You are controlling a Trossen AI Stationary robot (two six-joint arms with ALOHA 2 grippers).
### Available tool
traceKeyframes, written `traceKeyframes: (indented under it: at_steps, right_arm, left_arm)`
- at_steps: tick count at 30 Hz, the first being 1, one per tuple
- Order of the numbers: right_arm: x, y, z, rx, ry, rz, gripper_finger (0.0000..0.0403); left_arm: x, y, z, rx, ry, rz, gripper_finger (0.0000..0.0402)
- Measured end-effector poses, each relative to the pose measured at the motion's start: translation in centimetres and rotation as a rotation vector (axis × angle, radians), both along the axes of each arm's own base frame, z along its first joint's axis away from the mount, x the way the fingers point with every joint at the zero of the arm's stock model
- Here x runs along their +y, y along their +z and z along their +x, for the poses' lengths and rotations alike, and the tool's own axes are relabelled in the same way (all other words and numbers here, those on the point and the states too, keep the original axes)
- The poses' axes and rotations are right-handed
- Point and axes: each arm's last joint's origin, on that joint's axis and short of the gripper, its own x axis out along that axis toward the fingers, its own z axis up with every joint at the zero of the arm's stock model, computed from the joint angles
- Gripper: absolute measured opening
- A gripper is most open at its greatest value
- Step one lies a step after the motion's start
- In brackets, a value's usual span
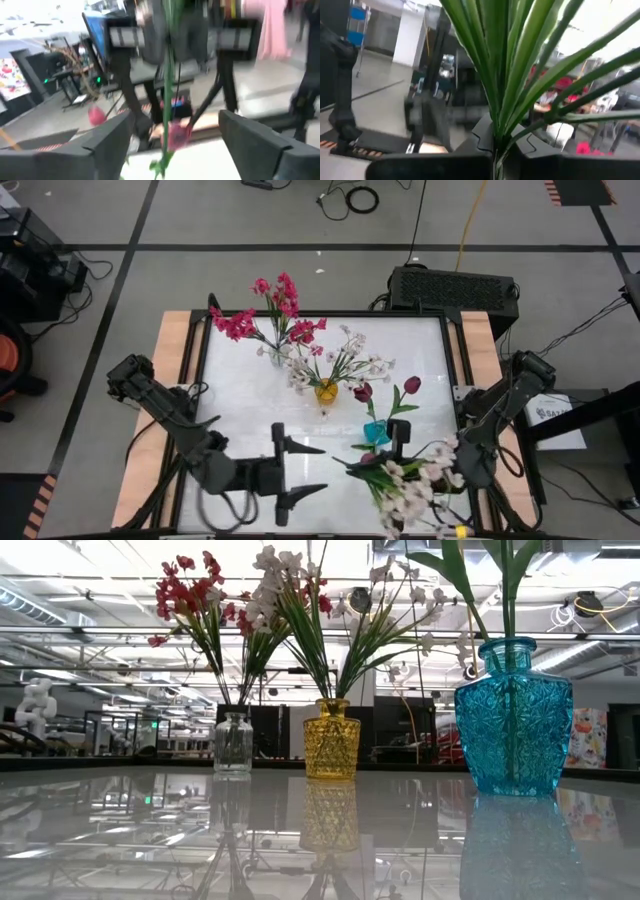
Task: Sort flowers into vase by color
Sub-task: Put the white flowers into the yellow vase
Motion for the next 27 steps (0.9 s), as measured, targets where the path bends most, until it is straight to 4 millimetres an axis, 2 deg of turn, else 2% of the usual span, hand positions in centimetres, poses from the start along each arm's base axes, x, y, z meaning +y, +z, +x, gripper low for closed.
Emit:
traceKeyframes:
  at_steps: [3, 6, 12, 18, 27]
  right_arm:
    - [-0.5, -0.6, 0.6, 0.047, -0.012, 0.044, 0.0003]
    - [-1.1, -0.8, 1.2, 0.059, -0.03, 0.047, 0.0003]
    - [-1.5, -1.0, 2.0, 0.053, 0.026, -0.105, 0.0003]
    - [-2.6, -1.3, 3.1, 0.071, -0.027, -0.137, 0.0004]
    - [-3.8, -1.8, 3.9, 0.119, -0.067, -0.11, 0.0005]
  left_arm:
    - [-0.4, 1.7, -0.6, -0.074, -0.013, -0.005, 0.0322]
    - [-0.2, 2.6, -0.6, -0.107, -0.004, 0.032, 0.0326]
    - [0.5, 4.0, 0.1, -0.151, -0.015, 0.108, 0.0327]
    - [1.8, 4.3, 1.1, -0.156, 0.012, 0.121, 0.0327]
    - [1.7, 3.0, 2.5, -0.135, 0.008, 0.134, 0.0326]
